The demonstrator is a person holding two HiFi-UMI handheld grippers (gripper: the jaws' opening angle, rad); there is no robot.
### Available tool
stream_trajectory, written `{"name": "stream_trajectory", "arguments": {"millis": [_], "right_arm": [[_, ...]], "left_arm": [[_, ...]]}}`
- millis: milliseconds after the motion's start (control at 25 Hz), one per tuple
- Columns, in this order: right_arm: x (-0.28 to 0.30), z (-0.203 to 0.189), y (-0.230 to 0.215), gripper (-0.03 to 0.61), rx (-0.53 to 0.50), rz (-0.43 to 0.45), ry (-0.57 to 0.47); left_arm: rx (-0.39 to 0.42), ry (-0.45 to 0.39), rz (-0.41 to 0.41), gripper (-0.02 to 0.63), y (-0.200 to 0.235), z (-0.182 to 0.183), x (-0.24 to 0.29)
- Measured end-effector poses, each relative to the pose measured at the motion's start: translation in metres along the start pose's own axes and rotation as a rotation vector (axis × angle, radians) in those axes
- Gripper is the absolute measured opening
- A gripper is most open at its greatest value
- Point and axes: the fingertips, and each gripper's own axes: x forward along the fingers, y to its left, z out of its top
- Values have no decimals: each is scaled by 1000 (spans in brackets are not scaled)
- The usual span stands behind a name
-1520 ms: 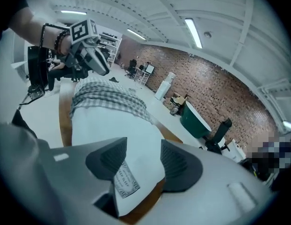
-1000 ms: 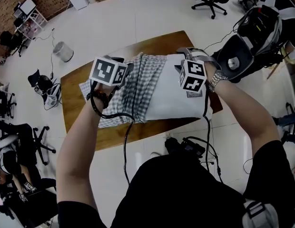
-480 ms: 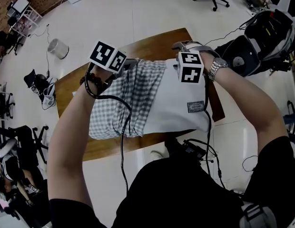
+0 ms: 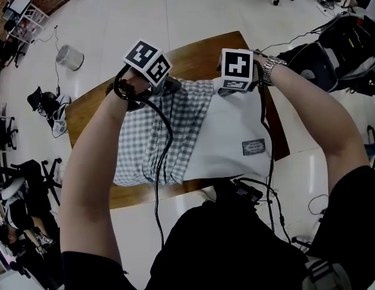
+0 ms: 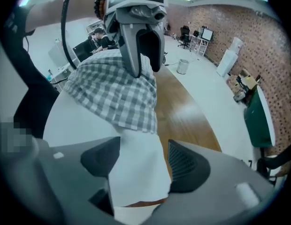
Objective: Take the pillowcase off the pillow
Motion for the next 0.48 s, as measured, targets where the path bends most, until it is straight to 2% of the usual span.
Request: {"name": "stream_trajectory", "arguments": {"millis": [80,200,280,360,440,480], "right_arm": [[13,-6,2,318,39,50,13],[30,-16,7,305,108,122,12],[36,-19,12,226,160,178,-2],[35,-20,16,108,192,205,-17],[26,-19,18,23,178,178,-31],[20,-19,18,15,157,149,-37]], "left_arm": [[-17,38,-16,252,3,-8,15],[-48,68,-28,191,10,-14,29],[-63,73,-17,143,16,-15,33],[-77,59,8,82,22,-14,31],[-91,38,45,22,28,-11,23],[-95,32,65,19,32,-11,18]]}}
